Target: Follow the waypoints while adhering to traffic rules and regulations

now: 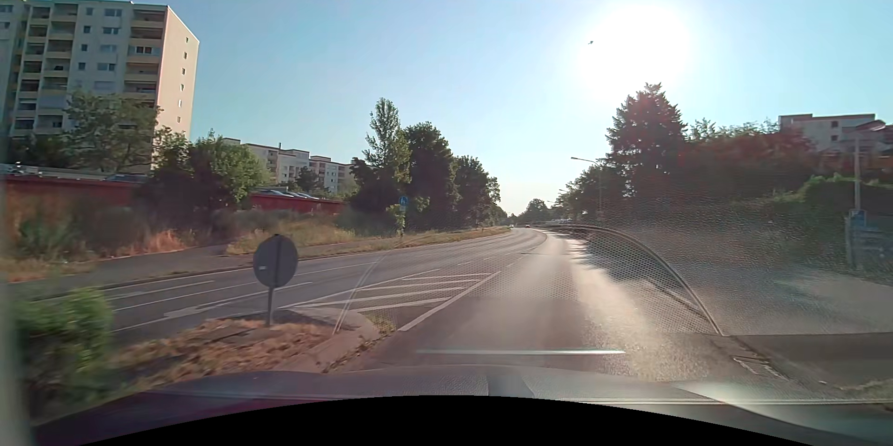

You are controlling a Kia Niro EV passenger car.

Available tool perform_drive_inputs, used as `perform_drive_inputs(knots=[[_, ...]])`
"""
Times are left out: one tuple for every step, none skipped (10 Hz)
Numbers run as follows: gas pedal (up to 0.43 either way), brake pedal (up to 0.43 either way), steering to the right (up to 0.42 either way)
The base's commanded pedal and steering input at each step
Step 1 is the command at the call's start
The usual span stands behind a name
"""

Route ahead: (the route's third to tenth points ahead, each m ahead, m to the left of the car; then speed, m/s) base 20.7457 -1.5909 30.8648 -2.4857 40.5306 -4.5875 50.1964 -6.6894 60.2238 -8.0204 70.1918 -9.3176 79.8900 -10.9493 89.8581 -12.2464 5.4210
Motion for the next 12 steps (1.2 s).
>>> perform_drive_inputs(knots=[[0.11,0.0,0.224],[0.11,0.0,0.209],[0.11,0.0,0.196],[0.11,0.0,0.178],[0.118,0.0,0.157],[0.118,0.0,0.133],[0.138,0.0,0.112],[0.138,0.0,0.087],[0.15,0.0,0.069],[0.15,0.0,0.058],[0.15,0.0,0.046],[0.15,0.0,0.032]])
